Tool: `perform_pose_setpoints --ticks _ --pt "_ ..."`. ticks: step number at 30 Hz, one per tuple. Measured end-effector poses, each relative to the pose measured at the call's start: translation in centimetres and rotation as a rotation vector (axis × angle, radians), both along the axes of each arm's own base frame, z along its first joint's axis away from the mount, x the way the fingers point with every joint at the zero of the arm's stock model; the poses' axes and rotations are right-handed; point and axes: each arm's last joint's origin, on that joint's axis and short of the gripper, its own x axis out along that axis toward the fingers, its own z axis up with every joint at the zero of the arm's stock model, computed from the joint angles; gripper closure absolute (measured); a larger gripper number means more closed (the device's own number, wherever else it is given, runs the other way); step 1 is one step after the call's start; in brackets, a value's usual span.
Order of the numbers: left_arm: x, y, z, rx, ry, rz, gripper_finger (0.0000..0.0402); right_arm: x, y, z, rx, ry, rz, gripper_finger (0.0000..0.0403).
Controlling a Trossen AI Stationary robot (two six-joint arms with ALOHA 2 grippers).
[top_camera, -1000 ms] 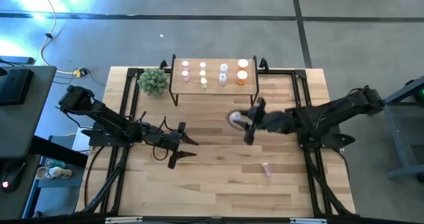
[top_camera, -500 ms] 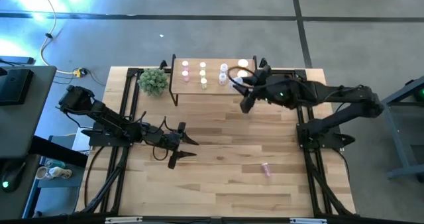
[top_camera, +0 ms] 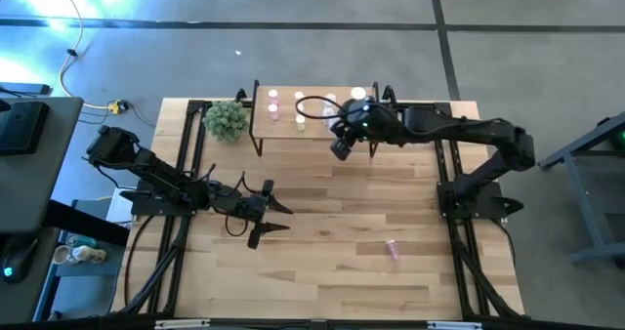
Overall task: Pick and place medicine bottles onto shelf by color
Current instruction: Put the transparent pill bottle aligned with the other transparent pill bottles on the shelf
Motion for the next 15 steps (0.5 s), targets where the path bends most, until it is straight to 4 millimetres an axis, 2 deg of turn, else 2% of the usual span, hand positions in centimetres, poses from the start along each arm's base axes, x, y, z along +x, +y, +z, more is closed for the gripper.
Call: perform_pose_setpoints --ticks 9,15 --pt "0.0 0.0 0.0 0.000 0.000 0.000 0.0209 2.3 -2.4 -3.0 0.067 0.053 0.010 0.0269" --pt "0.0 0.0 0.0 0.000 0.000 0.000 0.0209 3.5 -2.9 -4.5 0.082 0.065 -0.004 0.0269"
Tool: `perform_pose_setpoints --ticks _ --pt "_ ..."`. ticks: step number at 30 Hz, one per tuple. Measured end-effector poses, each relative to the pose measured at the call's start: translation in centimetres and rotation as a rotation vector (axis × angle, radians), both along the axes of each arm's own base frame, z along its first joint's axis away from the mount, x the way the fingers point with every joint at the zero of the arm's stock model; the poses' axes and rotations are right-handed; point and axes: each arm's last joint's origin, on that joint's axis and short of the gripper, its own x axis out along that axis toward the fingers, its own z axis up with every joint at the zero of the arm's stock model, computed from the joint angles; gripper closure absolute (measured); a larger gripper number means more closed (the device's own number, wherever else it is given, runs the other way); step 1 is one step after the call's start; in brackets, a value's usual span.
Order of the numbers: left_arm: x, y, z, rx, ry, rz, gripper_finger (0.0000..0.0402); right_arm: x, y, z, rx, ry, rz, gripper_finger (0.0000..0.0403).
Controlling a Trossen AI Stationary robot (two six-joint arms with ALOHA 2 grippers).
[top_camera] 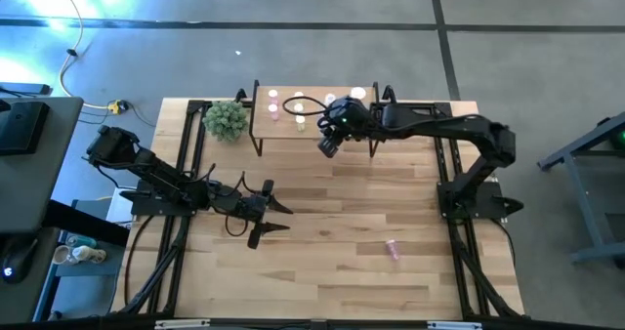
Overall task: Pick and place medicine bottles onto shelf by color
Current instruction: Put the transparent pill bottle aligned with the other transparent pill bottles on the shelf
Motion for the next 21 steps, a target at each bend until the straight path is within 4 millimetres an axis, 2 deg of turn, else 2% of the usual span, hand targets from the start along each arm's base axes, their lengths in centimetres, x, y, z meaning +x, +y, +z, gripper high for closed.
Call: perform_pose_setpoints --ticks 13,21 --pt "0.0 0.0 0.0 0.000 0.000 0.000 0.0209 -0.3 -1.7 -0.5 0.048 -0.021 -0.137 0.0269" --pt "0.0 0.0 0.0 0.000 -0.001 0.000 0.0209 0.0 -2.1 -1.8 0.071 0.041 -0.118 0.0269"
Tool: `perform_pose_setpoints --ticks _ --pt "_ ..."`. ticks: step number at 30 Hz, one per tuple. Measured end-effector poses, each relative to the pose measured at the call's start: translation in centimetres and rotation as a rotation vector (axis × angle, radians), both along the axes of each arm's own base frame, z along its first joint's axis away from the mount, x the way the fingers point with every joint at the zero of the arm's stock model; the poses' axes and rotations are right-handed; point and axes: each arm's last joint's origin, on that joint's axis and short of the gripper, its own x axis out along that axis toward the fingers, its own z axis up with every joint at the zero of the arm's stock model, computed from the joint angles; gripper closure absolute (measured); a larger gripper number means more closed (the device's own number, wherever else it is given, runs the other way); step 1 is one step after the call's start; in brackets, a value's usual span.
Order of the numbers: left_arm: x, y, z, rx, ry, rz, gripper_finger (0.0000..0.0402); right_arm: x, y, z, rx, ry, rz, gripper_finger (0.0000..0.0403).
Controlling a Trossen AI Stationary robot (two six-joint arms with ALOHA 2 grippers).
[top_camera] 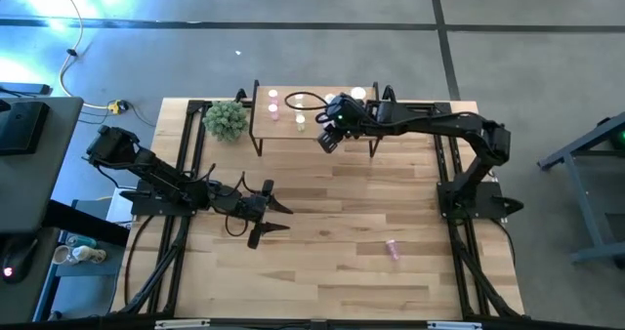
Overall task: Pick and place medicine bottles onto shelf by color
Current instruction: Put the transparent pill bottle aligned with the other transparent pill bottles on the shelf
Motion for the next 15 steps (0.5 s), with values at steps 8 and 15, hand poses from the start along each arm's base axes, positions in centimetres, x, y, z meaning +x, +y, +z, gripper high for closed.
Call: perform_pose_setpoints --ticks 8,15 --pt "0.00 0.00 0.00 0.000 0.000 0.000 0.0209 0.21 -0.29 -0.45 -0.032 0.026 -0.009 0.0269" --pt "0.00 0.00 0.00 0.000 0.000 0.000 0.0209 0.20 -0.35 -0.46 -0.018 0.020 -0.002 0.0269"
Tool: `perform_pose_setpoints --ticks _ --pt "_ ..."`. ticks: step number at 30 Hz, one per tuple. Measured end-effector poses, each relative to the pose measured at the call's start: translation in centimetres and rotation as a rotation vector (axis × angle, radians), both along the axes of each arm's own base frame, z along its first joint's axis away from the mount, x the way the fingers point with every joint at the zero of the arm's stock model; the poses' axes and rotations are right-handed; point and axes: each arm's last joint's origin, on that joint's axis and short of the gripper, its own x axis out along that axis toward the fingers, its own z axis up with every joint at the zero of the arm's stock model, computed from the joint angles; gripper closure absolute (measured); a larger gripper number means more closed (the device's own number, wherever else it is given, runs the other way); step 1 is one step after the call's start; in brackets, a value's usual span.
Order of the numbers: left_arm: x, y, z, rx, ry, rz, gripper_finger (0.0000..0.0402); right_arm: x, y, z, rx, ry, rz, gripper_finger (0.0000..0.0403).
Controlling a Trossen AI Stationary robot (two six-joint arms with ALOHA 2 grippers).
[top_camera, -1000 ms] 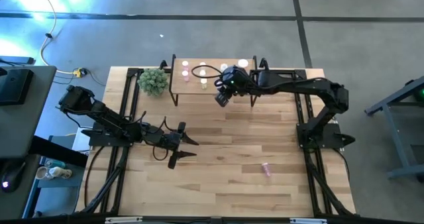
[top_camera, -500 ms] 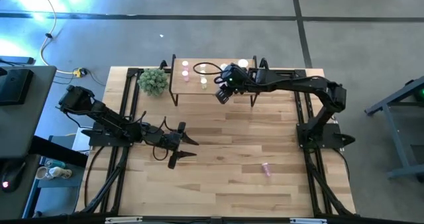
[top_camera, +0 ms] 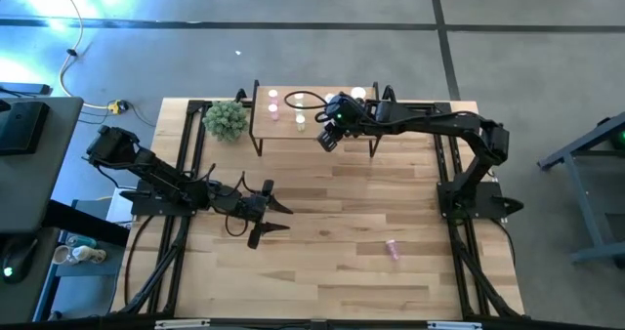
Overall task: Pick and place medicine bottles onto shelf by color
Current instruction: Put the transparent pill bottle aligned with the other transparent pill bottles on the shelf, then put the orange pill bottle aligned with the other orange pill bottles on the shelf
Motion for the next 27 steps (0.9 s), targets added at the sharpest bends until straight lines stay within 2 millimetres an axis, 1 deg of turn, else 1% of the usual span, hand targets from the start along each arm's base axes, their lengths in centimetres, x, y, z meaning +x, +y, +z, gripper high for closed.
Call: perform_pose_setpoints --ticks 4,11,16,18,23,27 --pt "0.0 0.0 0.0 0.000 0.000 0.000 0.0209 0.0 0.0 0.0 0.007 -0.004 -0.006 0.0259" --pt "0.0 0.0 0.0 0.000 0.000 0.000 0.0209 0.0 0.0 0.0 0.012 -0.003 -0.011 0.0214" --pt "0.0 0.0 0.0 0.000 0.000 0.000 0.0209 -0.2 0.1 0.2 0.012 -0.004 -0.010 0.0207" --pt "0.0 0.0 0.0 0.000 0.000 0.000 0.0209 -0.5 0.1 0.5 0.011 0.003 -0.013 0.0207" --pt "0.0 0.0 0.0 0.001 0.001 0.000 0.0209 -0.9 0.3 2.2 0.000 -0.033 -0.016 0.0206" --pt "0.0 0.0 0.0 0.001 0.000 0.001 0.0209 -1.0 0.9 3.4 0.019 -0.054 0.017 0.0206"
